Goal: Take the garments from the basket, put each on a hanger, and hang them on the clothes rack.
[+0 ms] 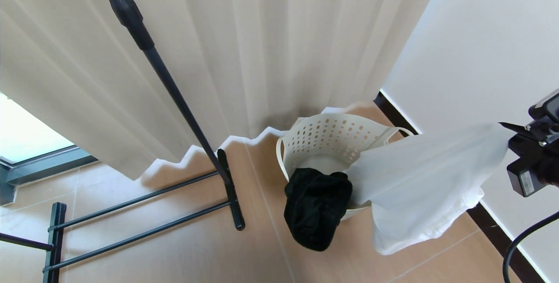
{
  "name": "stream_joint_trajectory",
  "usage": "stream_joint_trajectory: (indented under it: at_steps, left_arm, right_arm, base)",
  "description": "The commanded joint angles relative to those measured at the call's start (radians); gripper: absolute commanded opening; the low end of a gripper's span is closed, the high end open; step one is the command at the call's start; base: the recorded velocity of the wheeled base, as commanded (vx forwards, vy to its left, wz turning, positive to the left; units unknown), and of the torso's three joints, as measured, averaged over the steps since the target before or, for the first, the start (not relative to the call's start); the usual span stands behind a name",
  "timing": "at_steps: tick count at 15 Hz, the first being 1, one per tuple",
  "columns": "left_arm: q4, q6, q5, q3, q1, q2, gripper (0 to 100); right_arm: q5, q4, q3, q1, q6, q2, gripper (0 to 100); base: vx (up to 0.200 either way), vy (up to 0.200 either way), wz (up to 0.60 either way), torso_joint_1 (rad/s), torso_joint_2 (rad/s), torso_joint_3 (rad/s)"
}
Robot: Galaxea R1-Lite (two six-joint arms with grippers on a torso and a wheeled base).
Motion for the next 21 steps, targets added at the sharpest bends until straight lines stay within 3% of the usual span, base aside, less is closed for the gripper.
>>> stream_joint_trajectory:
  at_steps: [1, 9, 21]
  left_arm:
    - [-0.001, 0.000, 0.000, 0.000, 0.001, 0.001, 100]
    - [-0.001, 0.000, 0.000, 0.000, 0.001, -0.003, 100]
    - [-0.001, 0.000, 0.000, 0.000, 0.002, -0.005, 100]
  right_arm:
    - [0.014, 0.002, -0.015, -0.039, -0.001, 0.037, 0]
    - [0.022, 0.002, -0.023, -0.046, 0.001, 0.063, 0]
    - [0.022, 0.007, -0.016, -0.048, 0.001, 0.056, 0]
  base:
    - [0.000, 0.000, 0.00, 0.012, -0.12, 0.056]
    - [0.000, 0.000, 0.00, 0.074, -0.41, -0.124]
    - [0.000, 0.000, 0.00, 0.170, -0.50, -0.132]
